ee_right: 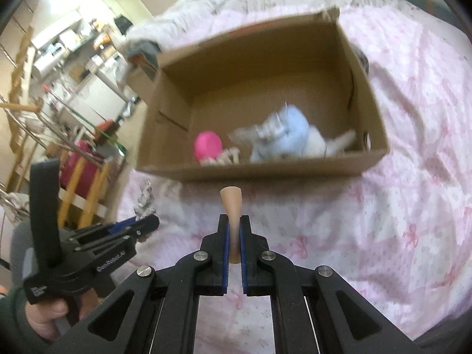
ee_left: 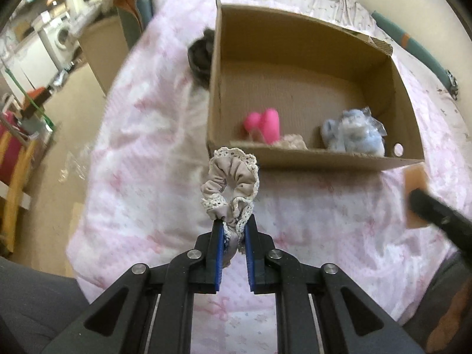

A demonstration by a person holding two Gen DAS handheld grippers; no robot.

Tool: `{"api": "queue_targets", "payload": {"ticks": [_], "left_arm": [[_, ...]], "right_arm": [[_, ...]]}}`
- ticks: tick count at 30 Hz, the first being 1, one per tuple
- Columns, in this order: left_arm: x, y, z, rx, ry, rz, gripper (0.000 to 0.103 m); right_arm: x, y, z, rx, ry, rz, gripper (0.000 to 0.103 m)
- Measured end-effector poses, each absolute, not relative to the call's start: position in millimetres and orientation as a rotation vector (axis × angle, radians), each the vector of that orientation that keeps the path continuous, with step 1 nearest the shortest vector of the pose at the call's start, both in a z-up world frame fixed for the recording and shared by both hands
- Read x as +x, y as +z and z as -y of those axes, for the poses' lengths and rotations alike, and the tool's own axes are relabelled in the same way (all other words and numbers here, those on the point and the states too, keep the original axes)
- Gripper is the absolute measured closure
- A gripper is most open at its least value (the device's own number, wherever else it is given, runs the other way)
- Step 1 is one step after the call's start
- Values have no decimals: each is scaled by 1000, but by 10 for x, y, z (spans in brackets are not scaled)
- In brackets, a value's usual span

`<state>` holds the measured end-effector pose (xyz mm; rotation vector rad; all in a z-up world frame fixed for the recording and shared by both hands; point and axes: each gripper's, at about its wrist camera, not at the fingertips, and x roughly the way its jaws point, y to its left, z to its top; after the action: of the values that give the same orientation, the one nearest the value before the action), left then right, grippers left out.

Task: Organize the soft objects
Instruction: 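Carry both held items over the box and open both tools to drop them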

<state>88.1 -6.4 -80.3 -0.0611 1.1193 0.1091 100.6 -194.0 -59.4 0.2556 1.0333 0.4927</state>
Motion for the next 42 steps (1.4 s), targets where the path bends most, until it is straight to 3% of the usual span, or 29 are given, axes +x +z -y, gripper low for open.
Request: {"api": "queue_targets", "payload": {"ticks": [8,18,24,30,42], "left_arm": [[986,-312,-2,-93,99,-1010,91],[1624,-13,6,-96,97,-967,91],[1916,-112,92,-101,108,-966,91],[2108,-256,265,-39,69,-986,91],[2238,-563,410,-75,7,-1071,91]], "right_arm": [[981,-96,2124,307,520,-836,96],[1527,123,2304,275,505,-793,96],[1871,-101,2426,273,449,-823,96],[2096,-530,2527,391,427,-990,96],[2156,-671,2566,433,395,-1042,95]]}}
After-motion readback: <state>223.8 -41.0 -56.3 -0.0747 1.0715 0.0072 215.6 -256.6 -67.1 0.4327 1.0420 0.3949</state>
